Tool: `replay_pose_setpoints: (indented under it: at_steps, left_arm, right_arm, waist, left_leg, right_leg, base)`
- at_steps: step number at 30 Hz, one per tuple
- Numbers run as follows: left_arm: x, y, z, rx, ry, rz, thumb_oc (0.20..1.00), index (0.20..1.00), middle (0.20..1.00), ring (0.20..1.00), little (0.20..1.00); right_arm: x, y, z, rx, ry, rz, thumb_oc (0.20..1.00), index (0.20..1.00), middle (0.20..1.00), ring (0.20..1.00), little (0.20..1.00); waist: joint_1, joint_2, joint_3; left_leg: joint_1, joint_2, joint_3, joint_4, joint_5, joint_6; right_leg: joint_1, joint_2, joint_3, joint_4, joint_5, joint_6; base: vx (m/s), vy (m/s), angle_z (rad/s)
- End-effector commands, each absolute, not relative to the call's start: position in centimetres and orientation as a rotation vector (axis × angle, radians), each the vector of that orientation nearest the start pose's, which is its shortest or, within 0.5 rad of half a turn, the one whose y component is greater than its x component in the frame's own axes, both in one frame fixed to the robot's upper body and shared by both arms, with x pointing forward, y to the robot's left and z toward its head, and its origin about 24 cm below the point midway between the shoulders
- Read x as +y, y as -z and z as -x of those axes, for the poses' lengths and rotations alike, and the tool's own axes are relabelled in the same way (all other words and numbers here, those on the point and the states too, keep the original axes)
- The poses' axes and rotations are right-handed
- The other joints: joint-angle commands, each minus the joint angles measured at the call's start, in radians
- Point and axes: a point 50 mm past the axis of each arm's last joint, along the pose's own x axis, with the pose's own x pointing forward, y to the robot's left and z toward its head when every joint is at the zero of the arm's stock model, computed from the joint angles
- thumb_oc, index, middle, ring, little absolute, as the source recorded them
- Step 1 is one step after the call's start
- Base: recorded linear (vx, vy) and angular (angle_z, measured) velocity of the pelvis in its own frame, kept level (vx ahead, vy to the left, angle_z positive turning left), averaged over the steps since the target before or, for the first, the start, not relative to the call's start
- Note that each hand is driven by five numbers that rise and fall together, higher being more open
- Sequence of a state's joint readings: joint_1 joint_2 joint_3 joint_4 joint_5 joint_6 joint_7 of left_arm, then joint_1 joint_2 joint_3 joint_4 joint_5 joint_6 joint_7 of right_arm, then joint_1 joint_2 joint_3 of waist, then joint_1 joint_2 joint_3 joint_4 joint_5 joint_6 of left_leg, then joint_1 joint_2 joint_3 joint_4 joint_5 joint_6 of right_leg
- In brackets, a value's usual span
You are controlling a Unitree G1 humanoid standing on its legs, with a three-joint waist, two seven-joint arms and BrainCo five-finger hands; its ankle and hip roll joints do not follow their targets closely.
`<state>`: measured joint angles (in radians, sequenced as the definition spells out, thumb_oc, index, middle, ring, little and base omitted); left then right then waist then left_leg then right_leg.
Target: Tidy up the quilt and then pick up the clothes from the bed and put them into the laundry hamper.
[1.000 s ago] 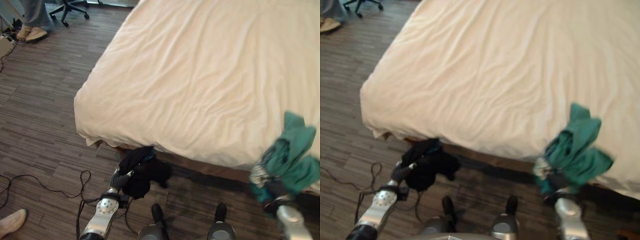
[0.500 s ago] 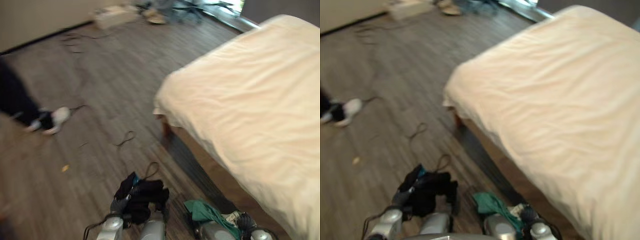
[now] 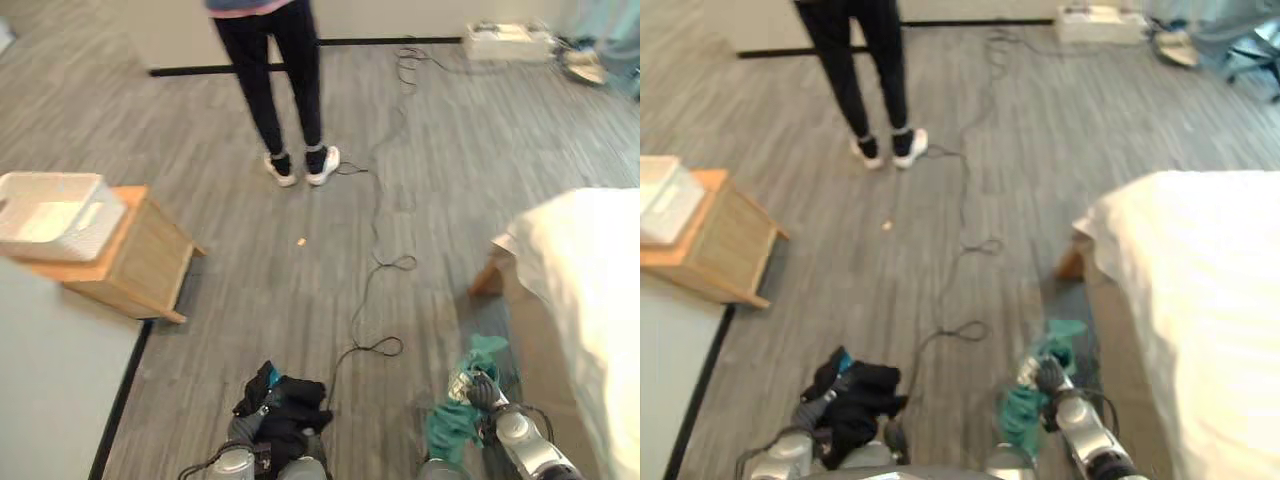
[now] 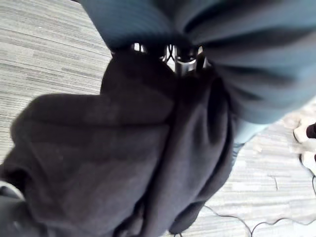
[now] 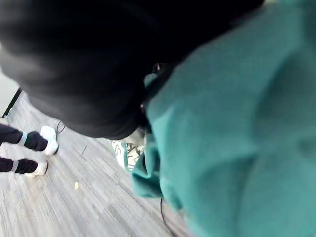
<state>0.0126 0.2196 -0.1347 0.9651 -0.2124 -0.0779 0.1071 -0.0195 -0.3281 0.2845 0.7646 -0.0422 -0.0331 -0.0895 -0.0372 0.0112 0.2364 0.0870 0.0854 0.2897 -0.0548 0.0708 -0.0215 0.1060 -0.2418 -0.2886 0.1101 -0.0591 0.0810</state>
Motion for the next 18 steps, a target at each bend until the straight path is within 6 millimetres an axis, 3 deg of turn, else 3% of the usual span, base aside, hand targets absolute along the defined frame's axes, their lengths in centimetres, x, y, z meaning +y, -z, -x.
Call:
replay_pose_setpoints:
  at_steps: [1,3,4,5,9,10,15,16,17,18]
  left_arm:
    - [23.7,12.9,-15.2,0.867,-0.179,-0.214,0.2,0.2,0.2,0.2,0.2]
    - [24.1,12.7,-15.5,0.86,-0.179,-0.239,0.2,0.2,0.2,0.2,0.2]
    - [24.8,12.9,-15.1,0.885,-0.205,-0.252,0.2,0.2,0.2,0.2,0.2]
    - [24.9,12.7,-15.3,0.873,-0.187,-0.268,0.2,0.2,0.2,0.2,0.2]
    - [24.7,13.2,-14.6,0.914,-0.18,-0.27,0.2,0.2,0.2,0.2,0.2]
    - [24.1,13.0,-17.0,0.925,-0.006,-0.573,0.2,0.2,0.2,0.2,0.2]
    - [24.1,13.7,-15.5,0.977,-0.032,-0.526,0.2,0.2,0.2,0.2,0.2]
    - [23.9,13.8,-15.5,0.976,-0.034,-0.506,0.2,0.2,0.2,0.2,0.2]
    - [23.9,13.6,-15.8,0.961,-0.039,-0.497,0.2,0.2,0.2,0.2,0.2]
    - [23.9,13.6,-15.8,0.96,-0.039,-0.497,0.2,0.2,0.2,0.2,0.2]
  right_arm:
    - [-20.5,9.8,-20.2,0.656,-0.102,0.501,0.2,0.2,0.2,0.2,0.2]
    - [-20.0,9.9,-20.3,0.66,-0.096,0.475,0.2,0.2,0.2,0.2,0.2]
    - [-20.1,10.4,-20.0,0.689,-0.098,0.482,0.2,0.2,0.2,0.2,0.2]
    - [-20.5,10.7,-19.7,0.711,-0.06,0.448,0.2,0.2,0.2,0.2,0.2]
    - [-20.9,11.2,-18.9,0.743,-0.031,0.426,0.2,0.2,0.2,0.2,0.2]
    - [-26.1,14.6,-11.3,1.119,0.173,0.462,0.2,0.2,0.2,0.2,0.2]
    - [-25.8,14.2,-12.0,1.067,0.147,0.47,0.2,0.2,0.2,0.2,0.2]
    - [-26.1,13.8,-12.7,1.033,0.141,0.489,0.2,0.2,0.2,0.2,0.2]
    - [-26.2,13.4,-13.2,1.002,0.142,0.498,0.2,0.2,0.2,0.2,0.2]
    - [-26.2,13.4,-13.2,1.002,0.142,0.498,0.2,0.2,0.2,0.2,0.2]
  waist:
    - [-0.015,-0.025,-0.031]
    - [-0.038,-0.026,-0.015]
    - [-0.031,-0.032,-0.011]
    - [-0.033,-0.045,-0.009]
    - [-0.038,-0.051,-0.041]
    - [0.14,-0.043,-0.001]
    - [0.133,-0.052,-0.008]
    - [0.139,-0.06,0.001]
    - [0.145,-0.064,0.014]
    - [0.143,-0.064,0.013]
  left_leg:
    - [-0.022,0.004,-0.054,0.009,-0.105,-0.047]
    - [-0.009,-0.009,-0.101,-0.03,-0.093,-0.036]
    - [-0.01,-0.031,-0.141,-0.024,-0.094,-0.027]
    - [-0.012,-0.04,-0.157,-0.018,-0.095,-0.024]
    - [0.001,-0.049,-0.145,-0.032,-0.109,-0.016]
    - [-0.018,-0.087,-0.359,-0.01,-0.082,0.005]
    - [-0.002,-0.07,-0.343,0.014,-0.098,-0.015]
    - [-0.032,-0.078,-0.324,0.147,-0.118,-0.036]
    - [-0.077,-0.078,-0.313,0.25,-0.092,-0.055]
    - [-0.082,-0.077,-0.315,0.257,-0.095,-0.055]
  right_leg:
    - [-0.109,0.026,0.07,0.059,-0.006,0.062]
    - [-0.193,0.144,0.275,0.103,-0.014,0.068]
    - [-0.192,0.202,0.399,0.051,-0.026,0.06]
    - [-0.184,0.205,0.432,0.038,-0.019,0.055]
    - [-0.125,0.193,0.423,-0.048,-0.008,0.043]
    - [-0.11,0.246,0.379,0.056,-0.092,0.04]
    - [-0.091,0.243,0.369,0.019,-0.072,0.029]
    - [-0.061,0.226,0.351,-0.029,-0.06,0.021]
    - [-0.043,0.218,0.345,-0.043,-0.055,0.013]
    - [-0.044,0.219,0.344,-0.043,-0.055,0.013]
  base:
    - [-0.04,0.062,0.87]
    - [-0.03,0.087,0.86]
    - [-0.01,0.101,0.96]
    - [0.01,0.061,0.84]
    - [0.06,-0.008,0.47]
    - [0.11,-0.029,-0.02]
    - [0.13,-0.164,0.12]
    - [0.1,-0.175,-0.09]
    - [0.09,-0.175,-0.05]
    - [0.08,-0.181,-0.3]
